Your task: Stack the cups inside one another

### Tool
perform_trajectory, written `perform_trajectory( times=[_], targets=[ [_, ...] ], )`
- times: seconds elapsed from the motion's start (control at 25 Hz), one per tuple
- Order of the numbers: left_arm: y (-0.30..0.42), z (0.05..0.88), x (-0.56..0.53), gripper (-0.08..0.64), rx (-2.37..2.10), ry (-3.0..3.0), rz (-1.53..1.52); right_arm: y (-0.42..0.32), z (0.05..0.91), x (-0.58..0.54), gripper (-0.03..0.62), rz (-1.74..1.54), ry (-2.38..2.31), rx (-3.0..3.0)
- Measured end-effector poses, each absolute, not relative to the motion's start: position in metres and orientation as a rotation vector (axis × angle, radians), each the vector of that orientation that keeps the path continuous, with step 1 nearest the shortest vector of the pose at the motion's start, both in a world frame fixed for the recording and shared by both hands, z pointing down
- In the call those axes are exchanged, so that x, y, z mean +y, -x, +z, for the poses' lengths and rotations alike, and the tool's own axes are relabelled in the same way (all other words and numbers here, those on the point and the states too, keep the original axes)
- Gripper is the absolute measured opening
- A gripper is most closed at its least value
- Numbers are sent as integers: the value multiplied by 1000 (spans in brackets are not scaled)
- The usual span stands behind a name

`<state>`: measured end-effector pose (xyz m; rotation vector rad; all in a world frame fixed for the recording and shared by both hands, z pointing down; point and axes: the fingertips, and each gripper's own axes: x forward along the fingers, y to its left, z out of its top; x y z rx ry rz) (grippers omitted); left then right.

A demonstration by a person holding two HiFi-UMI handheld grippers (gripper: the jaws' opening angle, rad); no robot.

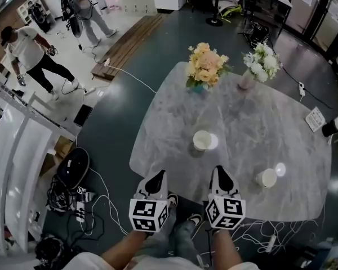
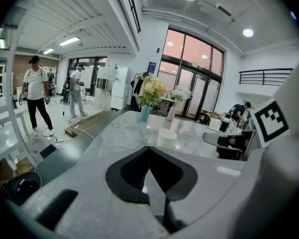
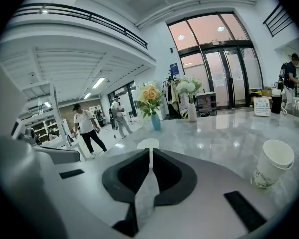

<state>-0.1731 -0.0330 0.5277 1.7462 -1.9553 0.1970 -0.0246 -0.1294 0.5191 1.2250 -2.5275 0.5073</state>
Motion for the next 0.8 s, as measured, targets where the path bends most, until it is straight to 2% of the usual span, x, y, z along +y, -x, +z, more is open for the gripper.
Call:
perform_trajectory(
  times=[0.48,0.8],
  targets=[
    [192,559,-69,-5,-1863,-1753,220,52,548,-152,20,539,-1204,-2477],
    [208,571,-82,-5,-1854,-1732,232,71,565,-163,91,560,-1156,-2462]
  ],
)
